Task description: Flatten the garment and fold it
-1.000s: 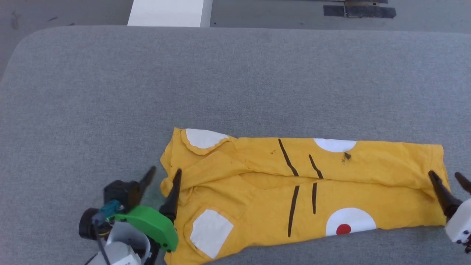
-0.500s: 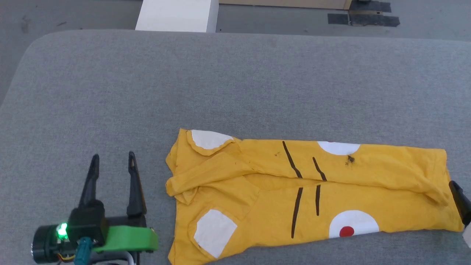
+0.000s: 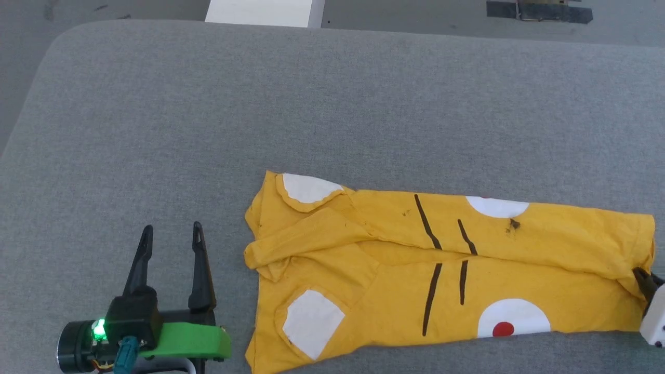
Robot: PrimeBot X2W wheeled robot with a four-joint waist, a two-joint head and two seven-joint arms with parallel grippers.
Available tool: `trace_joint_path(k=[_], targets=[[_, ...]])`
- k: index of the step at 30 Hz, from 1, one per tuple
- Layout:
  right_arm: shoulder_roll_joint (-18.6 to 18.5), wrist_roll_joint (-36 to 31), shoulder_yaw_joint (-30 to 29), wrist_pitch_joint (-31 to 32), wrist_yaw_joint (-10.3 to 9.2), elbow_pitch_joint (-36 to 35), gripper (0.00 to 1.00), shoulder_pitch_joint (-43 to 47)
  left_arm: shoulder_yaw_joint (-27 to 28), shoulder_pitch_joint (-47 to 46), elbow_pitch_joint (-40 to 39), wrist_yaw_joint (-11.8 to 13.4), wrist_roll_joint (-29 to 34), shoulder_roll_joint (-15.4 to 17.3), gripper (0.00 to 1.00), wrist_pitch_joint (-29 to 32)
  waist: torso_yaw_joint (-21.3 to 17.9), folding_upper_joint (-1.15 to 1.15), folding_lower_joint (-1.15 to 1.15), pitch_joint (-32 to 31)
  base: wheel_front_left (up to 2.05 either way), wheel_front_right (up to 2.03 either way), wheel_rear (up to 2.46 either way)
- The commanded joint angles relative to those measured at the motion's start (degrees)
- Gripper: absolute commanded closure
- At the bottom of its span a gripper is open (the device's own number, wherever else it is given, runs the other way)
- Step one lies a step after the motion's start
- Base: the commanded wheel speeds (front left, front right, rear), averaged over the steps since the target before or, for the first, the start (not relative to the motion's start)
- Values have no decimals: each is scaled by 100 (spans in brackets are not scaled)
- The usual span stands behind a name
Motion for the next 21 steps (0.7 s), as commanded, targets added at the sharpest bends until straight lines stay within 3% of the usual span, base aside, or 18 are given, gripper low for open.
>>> trace_joint_path(k=[1, 5, 14, 21], targets=[[96, 37, 33, 38, -9, 137, 100, 0, 44, -36, 35, -60, 35, -17, 0, -26, -11, 0, 0, -96, 0, 0, 0], [54, -41, -259, -68, -9, 164, 100, -51, 72, 0, 78, -124, 14, -32, 0, -27, -52, 0, 0, -240, 0, 0, 0], [-404, -416, -1091, 20, -9, -28, 100, 31, 21, 66, 212, -263, -47, -101, 0, -27, -163, 0, 0, -391, 0, 0, 0], [-143, 153, -311, 754, -9, -1208, 100, 218, -7, -3, 375, -399, -102, -267, 0, -27, -190, 0, 0, -464, 0, 0, 0]])
